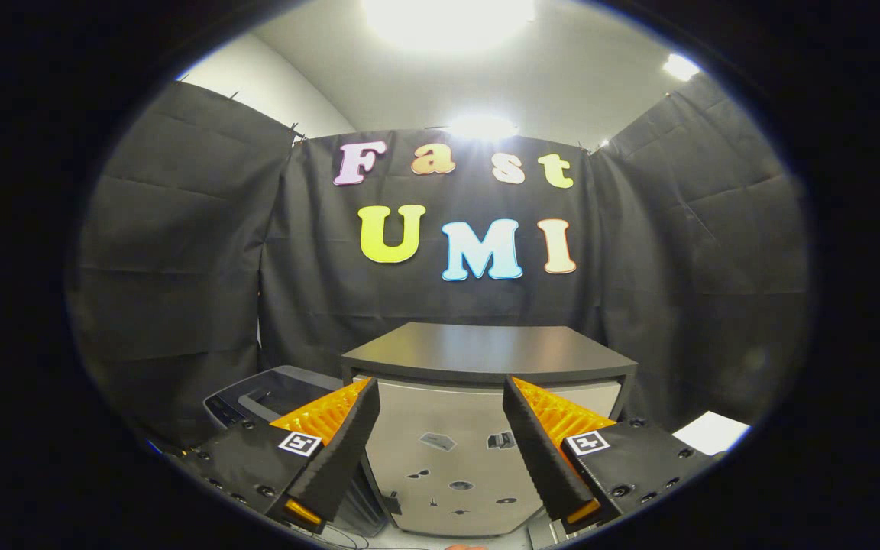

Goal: Put the clothes into the washing machine and then close the washing machine lid.

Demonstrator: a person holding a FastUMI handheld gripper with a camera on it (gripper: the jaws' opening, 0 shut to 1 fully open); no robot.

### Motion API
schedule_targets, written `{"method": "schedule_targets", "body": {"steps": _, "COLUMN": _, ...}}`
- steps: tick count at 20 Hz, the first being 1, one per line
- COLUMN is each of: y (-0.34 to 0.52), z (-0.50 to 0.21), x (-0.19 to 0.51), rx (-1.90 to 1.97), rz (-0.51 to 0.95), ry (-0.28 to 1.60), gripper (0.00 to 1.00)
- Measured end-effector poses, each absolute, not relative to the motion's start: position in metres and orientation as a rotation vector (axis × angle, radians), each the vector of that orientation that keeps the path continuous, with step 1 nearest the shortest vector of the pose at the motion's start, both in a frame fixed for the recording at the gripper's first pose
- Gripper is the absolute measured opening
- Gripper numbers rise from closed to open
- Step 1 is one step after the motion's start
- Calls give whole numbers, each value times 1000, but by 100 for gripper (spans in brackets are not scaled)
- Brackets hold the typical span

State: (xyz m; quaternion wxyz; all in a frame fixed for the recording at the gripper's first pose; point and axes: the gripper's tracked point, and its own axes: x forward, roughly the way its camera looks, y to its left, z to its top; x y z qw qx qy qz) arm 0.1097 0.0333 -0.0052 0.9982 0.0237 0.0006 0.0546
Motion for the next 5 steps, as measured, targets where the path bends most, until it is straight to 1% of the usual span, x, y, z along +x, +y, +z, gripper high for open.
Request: {"method": "schedule_targets", "body": {"steps": 5, "y": 29, "z": 8, "x": 82, "rx": 39, "rz": 108, "ry": -29, "gripper": 100}}
